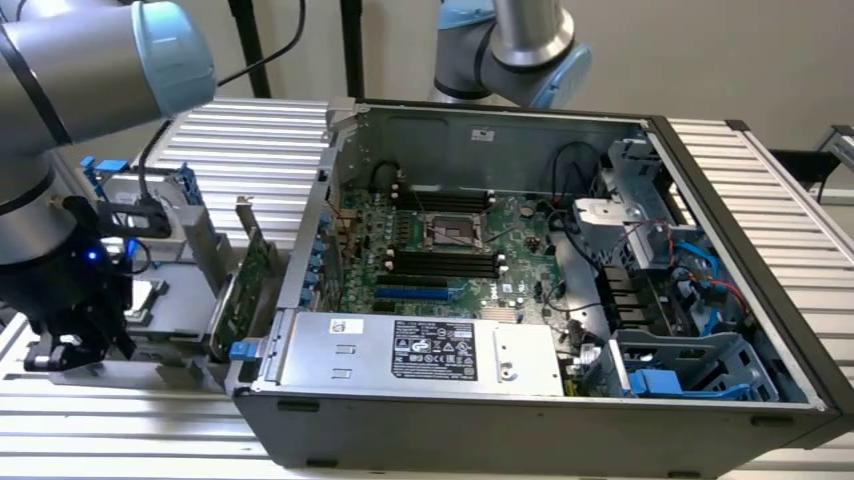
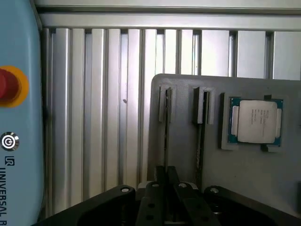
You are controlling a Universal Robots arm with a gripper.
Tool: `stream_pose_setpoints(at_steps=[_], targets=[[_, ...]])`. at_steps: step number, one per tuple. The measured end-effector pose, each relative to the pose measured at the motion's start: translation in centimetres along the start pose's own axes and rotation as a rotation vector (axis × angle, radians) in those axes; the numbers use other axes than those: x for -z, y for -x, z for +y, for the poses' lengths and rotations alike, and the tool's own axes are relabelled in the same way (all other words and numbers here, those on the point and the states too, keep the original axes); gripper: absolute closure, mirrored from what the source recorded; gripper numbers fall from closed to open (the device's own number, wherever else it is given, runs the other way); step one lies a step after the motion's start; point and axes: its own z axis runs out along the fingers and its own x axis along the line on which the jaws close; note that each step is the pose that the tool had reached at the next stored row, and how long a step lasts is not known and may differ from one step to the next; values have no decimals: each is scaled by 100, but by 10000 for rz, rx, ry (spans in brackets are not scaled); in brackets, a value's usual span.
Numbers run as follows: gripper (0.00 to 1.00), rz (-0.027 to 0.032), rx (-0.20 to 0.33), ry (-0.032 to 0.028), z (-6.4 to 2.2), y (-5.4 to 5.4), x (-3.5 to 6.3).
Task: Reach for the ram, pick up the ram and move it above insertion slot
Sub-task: 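Pick up the ram and move it above insertion slot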
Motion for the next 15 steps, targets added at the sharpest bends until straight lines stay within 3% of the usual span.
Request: stream_pose_setpoints(at_steps=[11,15], targets=[[86,0,72,-2,-41,-8,503],[86,-43,176,-4,-102,-11,686]])
